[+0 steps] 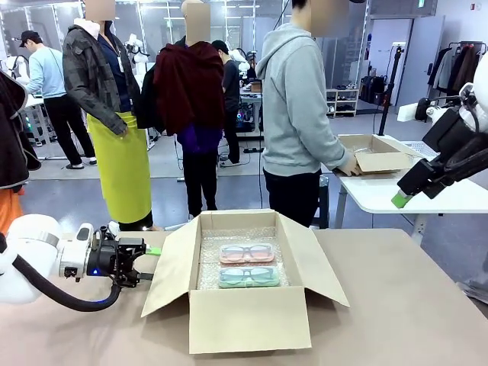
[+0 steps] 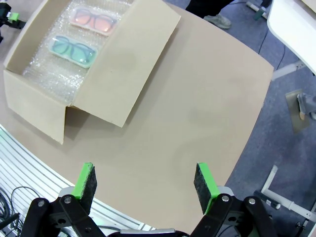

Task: Pack the glasses set securely to prepare it for shipping.
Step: Position the Package Box on the left side of the table.

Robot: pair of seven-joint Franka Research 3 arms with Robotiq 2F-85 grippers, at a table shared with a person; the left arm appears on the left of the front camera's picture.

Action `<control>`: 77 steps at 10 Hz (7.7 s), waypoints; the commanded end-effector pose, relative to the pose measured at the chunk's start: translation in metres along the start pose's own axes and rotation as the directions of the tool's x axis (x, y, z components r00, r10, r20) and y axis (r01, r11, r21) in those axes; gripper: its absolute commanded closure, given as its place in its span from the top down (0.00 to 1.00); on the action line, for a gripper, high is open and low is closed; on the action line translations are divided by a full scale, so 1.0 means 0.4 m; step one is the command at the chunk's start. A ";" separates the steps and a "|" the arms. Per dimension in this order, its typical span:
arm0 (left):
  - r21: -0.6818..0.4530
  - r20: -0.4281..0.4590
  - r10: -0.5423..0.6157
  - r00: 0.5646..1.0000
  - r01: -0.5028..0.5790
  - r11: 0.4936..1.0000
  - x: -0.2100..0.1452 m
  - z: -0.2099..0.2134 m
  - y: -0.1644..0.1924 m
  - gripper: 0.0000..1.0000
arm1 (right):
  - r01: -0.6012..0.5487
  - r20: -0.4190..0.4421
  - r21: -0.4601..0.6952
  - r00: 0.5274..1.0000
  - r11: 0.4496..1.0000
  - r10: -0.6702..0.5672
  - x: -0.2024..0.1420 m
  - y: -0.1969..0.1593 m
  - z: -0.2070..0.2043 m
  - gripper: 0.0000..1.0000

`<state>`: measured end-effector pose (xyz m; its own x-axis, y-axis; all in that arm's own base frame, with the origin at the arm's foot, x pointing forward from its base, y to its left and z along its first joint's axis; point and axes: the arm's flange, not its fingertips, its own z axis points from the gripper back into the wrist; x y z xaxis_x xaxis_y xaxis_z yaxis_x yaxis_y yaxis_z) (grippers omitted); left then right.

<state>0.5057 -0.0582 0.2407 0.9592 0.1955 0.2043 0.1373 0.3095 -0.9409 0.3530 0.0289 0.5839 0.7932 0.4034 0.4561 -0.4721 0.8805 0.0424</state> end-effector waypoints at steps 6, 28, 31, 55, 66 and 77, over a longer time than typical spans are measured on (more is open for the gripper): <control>-0.073 0.025 0.026 0.999 -0.024 0.997 -0.010 0.014 -0.019 0.00 | 0.006 0.000 -0.010 1.000 1.000 -0.006 0.002 0.002 0.002 1.00; -0.142 -0.037 0.022 0.999 -0.027 0.990 0.046 0.260 -0.003 0.02 | 0.006 0.000 -0.010 1.000 1.000 -0.006 0.002 0.002 0.002 1.00; -0.113 0.002 -0.009 1.000 0.010 0.994 0.107 0.480 0.045 0.02 | 0.006 0.000 -0.010 1.000 1.000 -0.006 0.002 0.002 0.002 1.00; 0.107 -0.042 -0.013 0.999 0.018 0.994 0.175 1.052 0.140 0.37 | 0.006 0.000 -0.010 1.000 1.000 -0.006 0.002 0.002 0.002 1.00; 0.459 -0.483 -0.484 0.730 0.682 0.570 0.261 0.896 -0.570 1.00 | 0.006 0.000 -0.010 1.000 1.000 -0.006 0.002 0.002 0.002 1.00; 0.347 -0.696 -0.572 0.435 0.900 0.263 -0.045 0.567 -0.808 1.00 | 0.006 0.000 -0.010 1.000 1.000 -0.006 0.002 0.002 0.002 1.00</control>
<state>0.3943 0.0518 0.6017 0.4989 -0.7352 0.4589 0.8177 0.5748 0.0317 0.3537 0.0287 0.5836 0.7938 0.4030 0.4554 -0.4724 0.8802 0.0445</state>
